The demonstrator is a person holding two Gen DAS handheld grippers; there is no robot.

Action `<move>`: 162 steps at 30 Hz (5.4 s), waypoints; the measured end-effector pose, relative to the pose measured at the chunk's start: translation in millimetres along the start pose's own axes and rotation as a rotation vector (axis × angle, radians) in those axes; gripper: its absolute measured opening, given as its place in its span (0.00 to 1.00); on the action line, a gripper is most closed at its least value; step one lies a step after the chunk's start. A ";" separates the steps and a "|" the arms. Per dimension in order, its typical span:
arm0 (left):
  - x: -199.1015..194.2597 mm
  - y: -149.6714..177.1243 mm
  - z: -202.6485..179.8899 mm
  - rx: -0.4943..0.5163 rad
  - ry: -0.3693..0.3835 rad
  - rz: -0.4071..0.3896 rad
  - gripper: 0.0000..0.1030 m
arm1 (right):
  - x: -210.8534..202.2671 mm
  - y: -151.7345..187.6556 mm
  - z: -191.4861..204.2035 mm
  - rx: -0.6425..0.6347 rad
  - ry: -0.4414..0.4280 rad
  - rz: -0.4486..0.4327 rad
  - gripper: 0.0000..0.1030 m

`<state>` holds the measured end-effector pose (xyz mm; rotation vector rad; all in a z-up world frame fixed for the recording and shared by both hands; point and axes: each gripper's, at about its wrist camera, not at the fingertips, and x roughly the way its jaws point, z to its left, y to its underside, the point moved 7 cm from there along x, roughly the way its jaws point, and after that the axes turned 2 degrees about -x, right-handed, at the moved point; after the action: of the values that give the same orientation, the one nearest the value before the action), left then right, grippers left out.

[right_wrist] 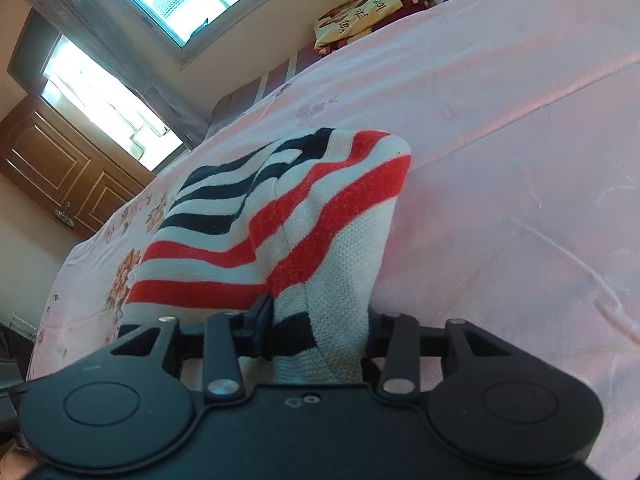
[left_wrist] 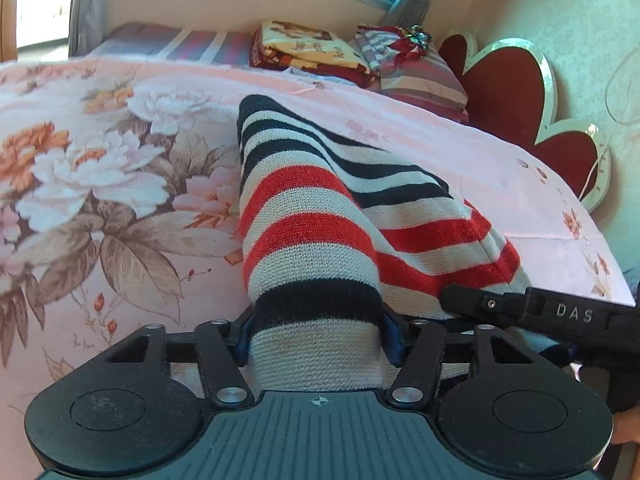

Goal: Fold small clothes

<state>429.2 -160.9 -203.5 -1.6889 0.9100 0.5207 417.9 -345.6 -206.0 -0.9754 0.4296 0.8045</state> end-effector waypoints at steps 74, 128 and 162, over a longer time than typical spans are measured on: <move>-161.4 -5.2 424.9 0.088 -0.157 -0.154 0.88 | 126.6 167.0 397.7 -0.403 0.190 -0.115 0.20; -147.4 -25.2 416.7 0.085 -0.341 -0.031 1.00 | 122.3 176.7 387.2 -0.352 0.294 -0.086 0.26; -456.0 117.3 296.4 0.045 -0.431 -0.282 1.00 | -195.4 263.0 433.1 -0.452 0.177 -0.342 0.99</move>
<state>90.5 246.3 -33.0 -1.5488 0.3639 0.6336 80.3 29.3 -5.2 -1.5023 0.2220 0.5118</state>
